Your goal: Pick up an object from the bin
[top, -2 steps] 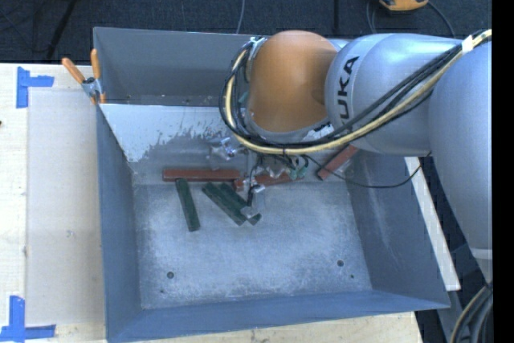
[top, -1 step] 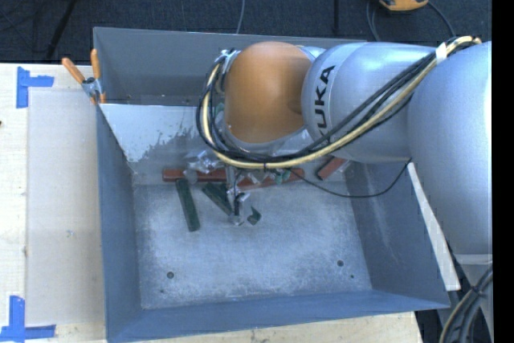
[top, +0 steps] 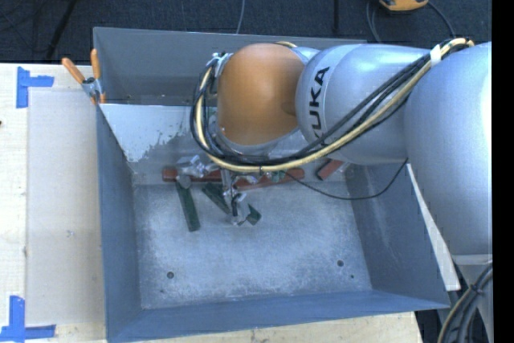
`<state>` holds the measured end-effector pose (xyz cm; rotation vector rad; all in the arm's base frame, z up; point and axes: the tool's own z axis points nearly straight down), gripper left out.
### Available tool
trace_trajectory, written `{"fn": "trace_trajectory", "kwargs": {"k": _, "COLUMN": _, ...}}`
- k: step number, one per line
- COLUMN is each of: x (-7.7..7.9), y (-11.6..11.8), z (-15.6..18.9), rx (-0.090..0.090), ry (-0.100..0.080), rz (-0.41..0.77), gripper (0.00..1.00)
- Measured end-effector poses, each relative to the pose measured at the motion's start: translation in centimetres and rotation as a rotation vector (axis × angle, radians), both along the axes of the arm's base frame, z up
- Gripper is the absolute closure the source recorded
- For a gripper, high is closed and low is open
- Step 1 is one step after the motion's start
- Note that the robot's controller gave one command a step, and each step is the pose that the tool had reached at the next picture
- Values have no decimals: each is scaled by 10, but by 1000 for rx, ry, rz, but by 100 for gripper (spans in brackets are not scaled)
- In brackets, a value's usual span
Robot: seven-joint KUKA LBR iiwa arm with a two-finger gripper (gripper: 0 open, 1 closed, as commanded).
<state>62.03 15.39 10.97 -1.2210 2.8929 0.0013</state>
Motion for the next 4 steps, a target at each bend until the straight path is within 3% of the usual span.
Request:
{"fn": "trace_trajectory", "kwargs": {"k": 1, "x": -40, "y": 67, "z": -40, "rx": 1, "ry": 2, "rz": 202, "gripper": 100}}
{"fn": "trace_trajectory", "kwargs": {"k": 2, "x": -40, "y": 67, "z": -41, "rx": 0, "ry": 3, "rz": 199, "gripper": 0}}
{"fn": "trace_trajectory", "kwargs": {"k": 3, "x": -40, "y": 66, "z": -41, "rx": 0, "ry": 3, "rz": 198, "gripper": 0}}
{"fn": "trace_trajectory", "kwargs": {"k": 4, "x": -35, "y": 66, "z": -20, "rx": -1, "ry": 7, "rz": 26, "gripper": 0}}
